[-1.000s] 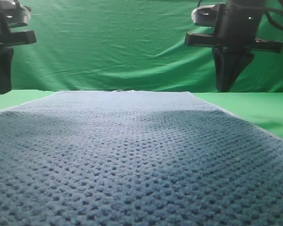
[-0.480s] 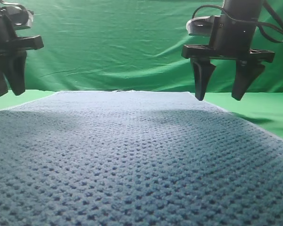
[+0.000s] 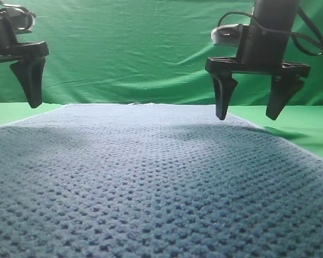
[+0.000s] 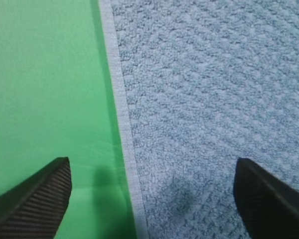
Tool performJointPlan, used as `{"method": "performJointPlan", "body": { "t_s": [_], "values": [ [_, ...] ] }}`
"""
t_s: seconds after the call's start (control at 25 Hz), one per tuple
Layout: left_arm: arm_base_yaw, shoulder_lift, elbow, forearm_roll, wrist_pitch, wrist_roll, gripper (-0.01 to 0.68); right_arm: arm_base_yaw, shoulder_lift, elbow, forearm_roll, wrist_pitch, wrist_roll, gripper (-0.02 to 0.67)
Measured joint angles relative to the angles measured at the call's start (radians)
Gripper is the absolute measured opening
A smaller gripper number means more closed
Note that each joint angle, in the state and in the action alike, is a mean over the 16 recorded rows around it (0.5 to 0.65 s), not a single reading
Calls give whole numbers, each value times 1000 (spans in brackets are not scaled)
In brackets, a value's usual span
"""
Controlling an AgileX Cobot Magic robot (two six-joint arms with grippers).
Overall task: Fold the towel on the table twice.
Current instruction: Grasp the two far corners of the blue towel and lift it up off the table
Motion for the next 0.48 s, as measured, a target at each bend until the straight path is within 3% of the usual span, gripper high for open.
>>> {"method": "performJointPlan", "body": {
  "t_s": [0.48],
  "values": [
    [-1, 56, -6, 8, 2, -1, 633, 0, 26, -4, 8, -15, -24, 634]
  ]
}}
